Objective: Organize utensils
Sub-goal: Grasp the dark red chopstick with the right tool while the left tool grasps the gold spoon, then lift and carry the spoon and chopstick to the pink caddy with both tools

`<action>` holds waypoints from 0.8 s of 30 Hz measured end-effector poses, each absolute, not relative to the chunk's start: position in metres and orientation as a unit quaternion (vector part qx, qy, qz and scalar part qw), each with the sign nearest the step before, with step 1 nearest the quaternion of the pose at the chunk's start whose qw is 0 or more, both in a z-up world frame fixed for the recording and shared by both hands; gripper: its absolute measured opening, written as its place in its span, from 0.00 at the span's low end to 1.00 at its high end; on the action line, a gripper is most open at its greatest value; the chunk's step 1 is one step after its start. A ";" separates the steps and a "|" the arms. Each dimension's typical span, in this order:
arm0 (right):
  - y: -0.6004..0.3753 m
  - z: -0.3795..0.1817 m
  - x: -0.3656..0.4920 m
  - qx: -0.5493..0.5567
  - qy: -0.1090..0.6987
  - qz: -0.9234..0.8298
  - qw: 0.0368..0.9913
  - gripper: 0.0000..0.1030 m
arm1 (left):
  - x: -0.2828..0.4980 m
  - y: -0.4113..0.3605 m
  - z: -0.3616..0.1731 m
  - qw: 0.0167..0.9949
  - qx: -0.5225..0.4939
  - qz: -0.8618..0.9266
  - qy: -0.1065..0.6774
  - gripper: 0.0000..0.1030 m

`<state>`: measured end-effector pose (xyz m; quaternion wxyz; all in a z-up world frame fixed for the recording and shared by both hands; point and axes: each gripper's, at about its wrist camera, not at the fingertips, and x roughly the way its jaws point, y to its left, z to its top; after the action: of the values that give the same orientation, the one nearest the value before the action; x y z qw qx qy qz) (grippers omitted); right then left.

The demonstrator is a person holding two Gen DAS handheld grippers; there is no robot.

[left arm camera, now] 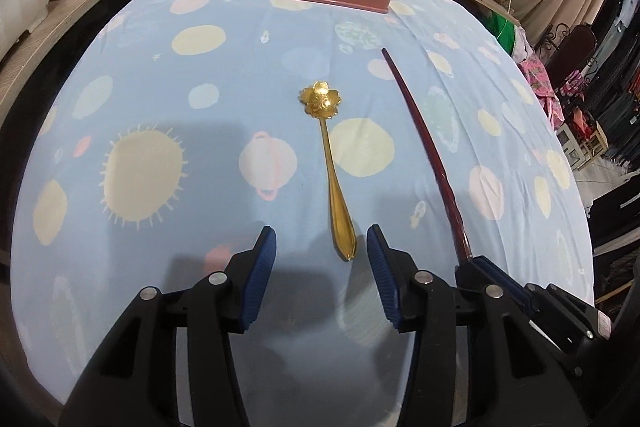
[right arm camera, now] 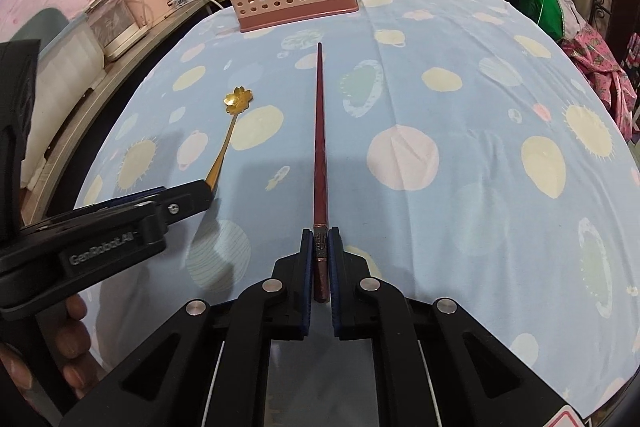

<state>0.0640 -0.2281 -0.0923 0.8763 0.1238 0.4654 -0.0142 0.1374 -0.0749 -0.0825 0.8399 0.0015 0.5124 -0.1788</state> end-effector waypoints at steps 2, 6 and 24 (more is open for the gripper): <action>-0.229 -0.093 0.064 0.124 0.466 -0.013 0.876 0.07 | 0.139 -0.076 -0.083 0.839 0.001 -0.181 0.513 0.33; -0.230 -0.093 0.064 0.125 0.467 -0.012 0.876 0.07 | 0.139 -0.076 -0.084 0.838 0.004 -0.184 0.513 0.18; -0.234 -0.074 0.057 0.132 0.447 -0.009 0.885 0.07 | 0.132 -0.055 -0.049 0.858 -0.025 -0.184 0.479 0.10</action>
<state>0.0569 -0.2336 -0.0741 0.8849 0.1317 0.4467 -0.0091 0.1322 -0.0549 -0.0489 0.8580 -0.0248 0.4790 -0.1838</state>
